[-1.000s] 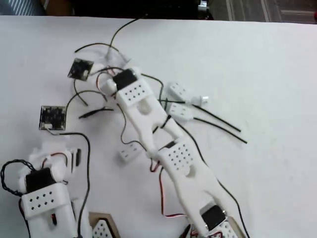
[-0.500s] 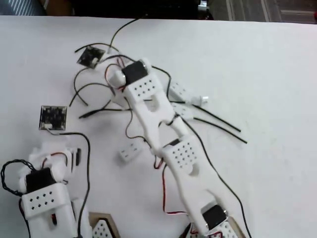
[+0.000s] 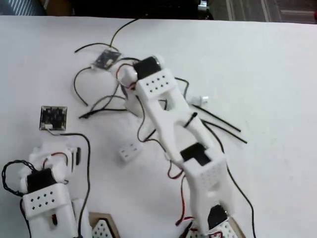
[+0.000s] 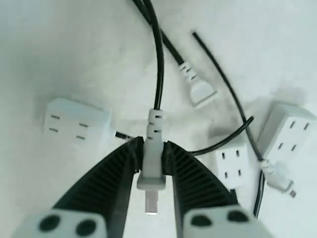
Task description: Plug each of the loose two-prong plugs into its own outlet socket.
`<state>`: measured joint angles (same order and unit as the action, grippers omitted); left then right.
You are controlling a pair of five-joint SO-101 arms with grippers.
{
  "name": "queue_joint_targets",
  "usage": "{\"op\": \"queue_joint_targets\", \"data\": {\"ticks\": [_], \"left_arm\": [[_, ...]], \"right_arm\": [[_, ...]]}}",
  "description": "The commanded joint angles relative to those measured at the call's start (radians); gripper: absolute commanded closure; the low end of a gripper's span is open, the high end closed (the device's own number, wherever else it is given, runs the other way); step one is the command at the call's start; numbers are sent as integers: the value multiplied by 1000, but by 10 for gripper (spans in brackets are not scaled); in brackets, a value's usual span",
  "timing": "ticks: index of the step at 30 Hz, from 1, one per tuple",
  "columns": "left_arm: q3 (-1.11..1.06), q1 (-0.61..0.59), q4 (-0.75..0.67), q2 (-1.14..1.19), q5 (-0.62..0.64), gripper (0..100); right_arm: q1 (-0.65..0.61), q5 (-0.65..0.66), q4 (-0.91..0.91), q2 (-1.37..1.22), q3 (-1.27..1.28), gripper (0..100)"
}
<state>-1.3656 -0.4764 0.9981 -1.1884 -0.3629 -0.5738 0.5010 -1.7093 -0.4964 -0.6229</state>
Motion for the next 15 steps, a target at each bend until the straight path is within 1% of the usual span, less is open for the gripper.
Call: {"op": "queue_joint_targets", "data": {"ticks": [1, 7, 11, 15], "left_arm": [[5, -4, -18, -18, 8, 774], [5, -4, -17, -18, 8, 774], [5, -4, -17, -18, 8, 774], [5, -4, -17, -18, 6, 774]], "right_arm": [[42, -8, -10, 153, 173, 981], [81, -8, 19, 239, 446, 981], [131, -2, 120, 245, 592, 981], [145, 0, 199, 245, 697, 981]]}}
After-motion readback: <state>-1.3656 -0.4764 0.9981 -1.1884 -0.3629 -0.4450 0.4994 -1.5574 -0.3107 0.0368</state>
